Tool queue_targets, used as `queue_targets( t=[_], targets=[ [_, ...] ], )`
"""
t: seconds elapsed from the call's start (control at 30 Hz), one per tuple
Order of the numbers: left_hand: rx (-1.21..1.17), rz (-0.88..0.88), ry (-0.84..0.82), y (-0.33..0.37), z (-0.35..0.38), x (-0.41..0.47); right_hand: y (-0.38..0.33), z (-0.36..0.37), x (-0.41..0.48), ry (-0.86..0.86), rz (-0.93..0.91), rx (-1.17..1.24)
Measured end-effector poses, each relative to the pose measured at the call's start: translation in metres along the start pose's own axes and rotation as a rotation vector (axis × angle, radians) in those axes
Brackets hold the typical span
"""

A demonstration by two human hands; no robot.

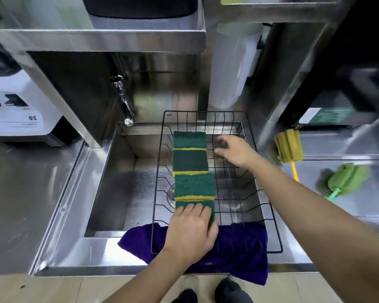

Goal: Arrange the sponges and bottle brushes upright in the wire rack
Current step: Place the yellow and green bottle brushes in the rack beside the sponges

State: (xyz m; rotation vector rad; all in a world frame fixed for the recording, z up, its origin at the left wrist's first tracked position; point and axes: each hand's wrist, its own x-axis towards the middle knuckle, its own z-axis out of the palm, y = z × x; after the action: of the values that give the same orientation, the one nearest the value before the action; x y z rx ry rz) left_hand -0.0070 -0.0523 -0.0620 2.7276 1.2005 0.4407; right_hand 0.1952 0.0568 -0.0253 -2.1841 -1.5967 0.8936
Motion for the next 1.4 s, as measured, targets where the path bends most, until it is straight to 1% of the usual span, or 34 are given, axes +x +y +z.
queue_targets(
  t=[0.1, 0.17, 0.3, 0.4, 0.47, 0.5, 0.6, 0.77, 0.87, 0.93, 1.03, 1.13, 1.33, 1.4],
  targets=[
    [-0.021, 0.066, -0.015, 0.011, 0.002, 0.007, 0.014, -0.021, -0.018, 0.257, -0.002, 0.119],
    [-0.046, 0.109, -0.023, 0.023, 0.006, 0.012, 0.028, -0.034, -0.028, 0.381, 0.035, 0.157],
    [-0.091, 0.195, -0.048, 0.051, 0.012, 0.019, 0.066, -0.050, -0.050, 0.553, 0.196, 0.118],
    [-0.068, 0.247, -0.091, 0.064, 0.017, 0.019, 0.098, -0.051, -0.067, 0.636, 0.322, 0.044],
    [-0.042, 0.282, -0.116, 0.067, 0.019, 0.019, 0.118, -0.046, -0.075, 0.642, 0.384, -0.064],
    [-0.031, 0.296, -0.126, 0.067, 0.019, 0.019, 0.126, -0.044, -0.080, 0.624, 0.428, -0.073],
    [-0.015, 0.318, -0.136, 0.066, 0.021, 0.020, 0.143, -0.033, -0.087, 0.525, 0.539, 0.026],
    [-0.001, 0.310, -0.141, 0.066, 0.021, 0.020, 0.146, -0.018, -0.090, 0.290, 0.542, 0.146],
    [-0.005, 0.294, -0.135, 0.065, 0.021, 0.019, 0.142, -0.014, -0.090, 0.241, 0.542, 0.141],
    [-0.007, 0.277, -0.124, 0.065, 0.021, 0.019, 0.144, -0.012, -0.089, 0.275, 0.535, 0.183],
    [-0.021, 0.259, -0.098, 0.064, 0.020, 0.018, 0.147, -0.012, -0.086, 0.397, 0.521, 0.401],
    [-0.019, 0.248, -0.066, 0.063, 0.019, 0.017, 0.134, -0.023, -0.089, 0.509, 0.490, 0.582],
    [-0.004, 0.225, -0.030, 0.056, 0.017, 0.015, 0.069, -0.042, -0.092, 0.571, 0.249, 0.823],
    [-0.003, 0.205, -0.024, 0.052, 0.017, 0.014, 0.047, -0.044, -0.092, 0.543, 0.168, 0.799]
  ],
)
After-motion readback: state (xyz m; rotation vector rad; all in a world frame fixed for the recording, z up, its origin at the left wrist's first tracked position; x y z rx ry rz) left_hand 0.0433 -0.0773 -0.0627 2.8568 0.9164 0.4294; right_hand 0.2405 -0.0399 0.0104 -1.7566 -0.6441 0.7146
